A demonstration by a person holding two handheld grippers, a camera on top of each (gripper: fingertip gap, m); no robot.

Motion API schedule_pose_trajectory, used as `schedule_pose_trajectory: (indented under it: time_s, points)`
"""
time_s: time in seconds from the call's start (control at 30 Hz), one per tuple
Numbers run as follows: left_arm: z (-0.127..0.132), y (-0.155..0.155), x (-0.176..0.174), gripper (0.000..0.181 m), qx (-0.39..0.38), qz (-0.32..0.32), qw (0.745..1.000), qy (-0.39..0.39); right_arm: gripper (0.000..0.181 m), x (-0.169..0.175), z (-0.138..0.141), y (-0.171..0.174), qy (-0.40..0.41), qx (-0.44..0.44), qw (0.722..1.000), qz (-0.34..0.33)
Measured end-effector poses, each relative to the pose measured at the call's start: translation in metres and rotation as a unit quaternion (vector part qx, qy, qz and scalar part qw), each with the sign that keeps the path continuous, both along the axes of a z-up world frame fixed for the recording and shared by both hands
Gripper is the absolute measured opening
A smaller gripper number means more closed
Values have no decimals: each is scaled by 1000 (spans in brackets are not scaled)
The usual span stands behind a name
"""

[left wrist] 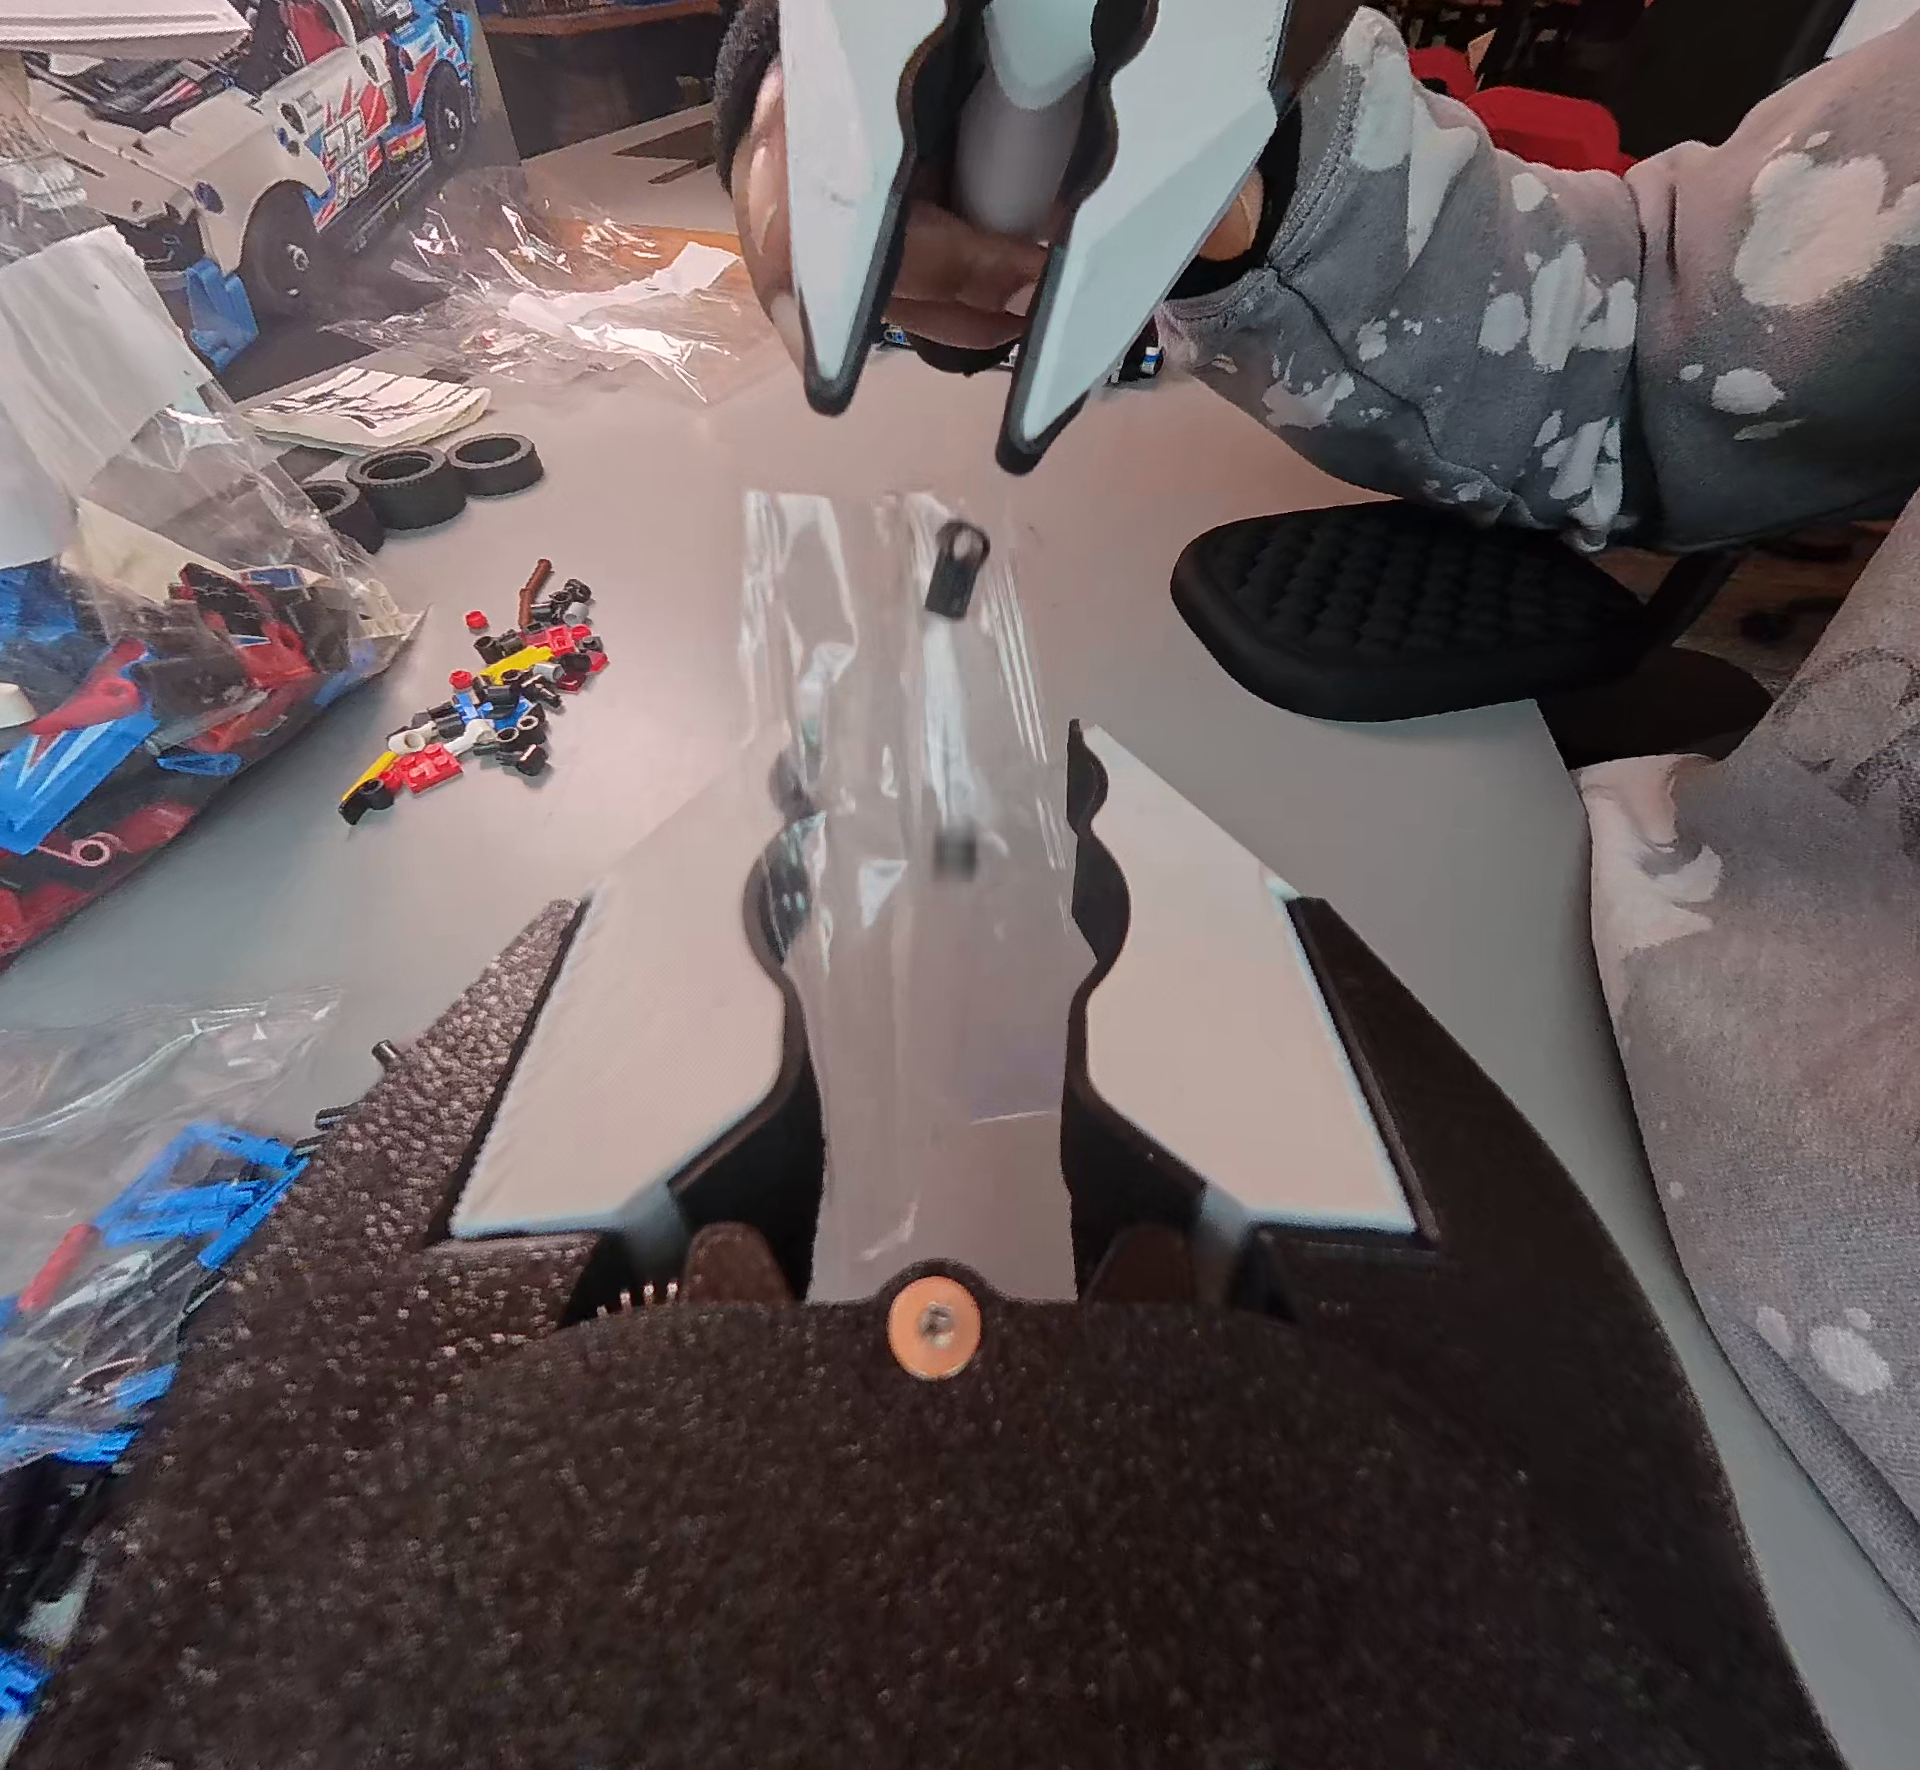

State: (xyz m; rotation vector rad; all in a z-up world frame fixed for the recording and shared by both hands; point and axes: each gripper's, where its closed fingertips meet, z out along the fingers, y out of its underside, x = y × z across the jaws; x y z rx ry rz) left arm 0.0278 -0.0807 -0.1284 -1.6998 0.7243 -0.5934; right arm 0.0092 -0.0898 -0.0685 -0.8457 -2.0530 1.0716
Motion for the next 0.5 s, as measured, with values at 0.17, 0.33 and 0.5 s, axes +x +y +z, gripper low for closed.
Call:
schedule_pose_trajectory:
  time_s: [0.17,0.33,0.5]
  points:
    - [1,0,-1,46,0,-1,1000,-6,20,2,12,7,25,-37,999,-6]
    - [5,2,-8,47,2,9,1000,-15,18,9,20,37,41,-64,996,-54]
    - [14,5,-28,47,2,37,999,-26,18,34,-21,43,-32,-31,997,-66]
